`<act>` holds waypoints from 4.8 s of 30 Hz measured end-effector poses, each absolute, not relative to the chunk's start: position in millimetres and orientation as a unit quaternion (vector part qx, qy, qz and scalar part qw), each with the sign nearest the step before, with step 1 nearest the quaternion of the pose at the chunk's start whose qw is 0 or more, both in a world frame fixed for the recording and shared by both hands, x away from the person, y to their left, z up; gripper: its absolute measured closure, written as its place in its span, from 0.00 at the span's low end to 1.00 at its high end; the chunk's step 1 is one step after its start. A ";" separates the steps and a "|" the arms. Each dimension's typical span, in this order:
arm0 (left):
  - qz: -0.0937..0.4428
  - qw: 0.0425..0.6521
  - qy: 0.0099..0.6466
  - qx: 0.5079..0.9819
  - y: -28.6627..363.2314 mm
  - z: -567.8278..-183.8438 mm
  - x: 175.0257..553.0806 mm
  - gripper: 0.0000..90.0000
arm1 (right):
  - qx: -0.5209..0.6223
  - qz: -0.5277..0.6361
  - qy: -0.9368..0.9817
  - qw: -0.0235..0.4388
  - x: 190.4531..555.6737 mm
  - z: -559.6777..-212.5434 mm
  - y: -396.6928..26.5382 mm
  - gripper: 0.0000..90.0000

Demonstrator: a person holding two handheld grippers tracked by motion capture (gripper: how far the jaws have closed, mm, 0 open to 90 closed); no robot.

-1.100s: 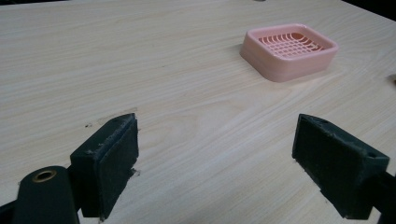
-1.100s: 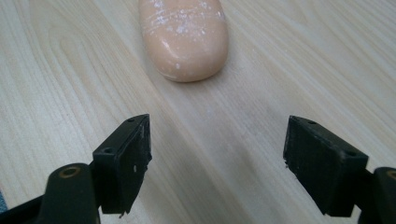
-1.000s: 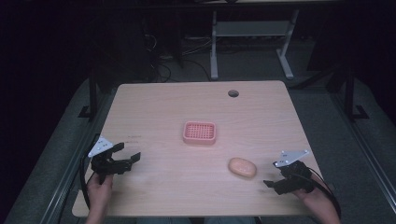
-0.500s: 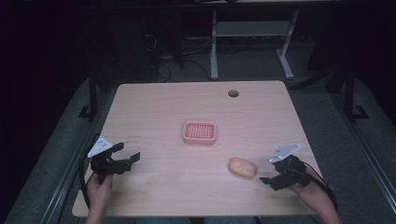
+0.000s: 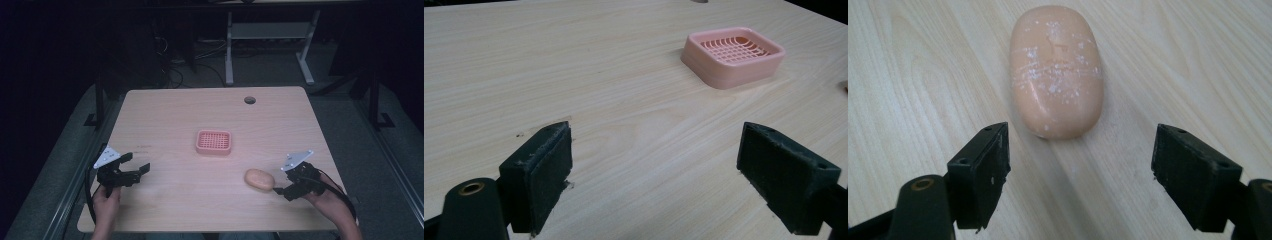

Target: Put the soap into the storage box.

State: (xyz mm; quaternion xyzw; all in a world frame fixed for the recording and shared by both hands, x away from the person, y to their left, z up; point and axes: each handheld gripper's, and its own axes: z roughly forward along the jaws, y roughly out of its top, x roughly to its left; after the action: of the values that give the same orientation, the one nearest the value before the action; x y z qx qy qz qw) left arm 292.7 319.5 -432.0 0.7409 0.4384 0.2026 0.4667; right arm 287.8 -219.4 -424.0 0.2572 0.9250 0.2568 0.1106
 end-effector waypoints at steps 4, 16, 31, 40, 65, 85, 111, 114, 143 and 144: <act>0.203 0.467 0.439 0.741 319.8 -431.9 292.6 0.16 | 0.250 0.251 0.929 0.109 291.3 -422.9 -213.6 0.25; 0.204 0.468 0.439 0.739 321.2 -431.4 292.3 0.16 | 0.235 0.241 0.936 0.103 299.6 -419.2 -201.1 0.25; 0.207 0.468 0.438 0.739 322.3 -430.2 292.0 0.16 | 0.221 0.219 0.946 0.094 310.1 -417.6 -187.4 0.25; 0.206 0.469 0.438 0.739 322.0 -430.1 292.1 0.16 | 0.215 0.203 0.951 0.085 317.5 -420.8 -180.3 0.25; 0.207 0.470 0.439 0.737 323.6 -429.1 292.6 0.16 | 0.193 0.167 0.965 0.054 335.0 -429.9 -153.2 0.24; 0.206 0.475 0.441 0.733 324.8 -429.0 292.6 0.16 | 0.187 0.132 0.973 0.031 338.0 -442.7 -140.6 0.33; 0.203 0.480 0.446 0.728 327.7 -428.7 292.5 0.16 | 0.167 0.137 0.976 0.036 337.8 -434.9 -135.7 0.35; 0.205 0.479 0.443 0.729 327.9 -428.6 292.7 0.16 | 0.164 0.137 0.976 0.042 339.7 -430.5 -133.6 0.35; 0.202 0.487 0.452 0.720 330.9 -428.4 292.6 0.16 | 0.157 0.183 0.969 0.054 378.2 -395.8 -106.3 0.35; 0.202 0.487 0.452 0.720 331.0 -428.5 292.6 0.16 | 0.159 0.183 0.969 0.052 380.1 -395.2 -105.4 0.35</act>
State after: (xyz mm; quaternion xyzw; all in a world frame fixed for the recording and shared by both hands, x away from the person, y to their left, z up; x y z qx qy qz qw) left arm 292.6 331.0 -428.5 0.7197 0.4523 0.2020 0.4865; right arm 380.1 -105.4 -395.2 0.1594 0.9688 0.1826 0.0521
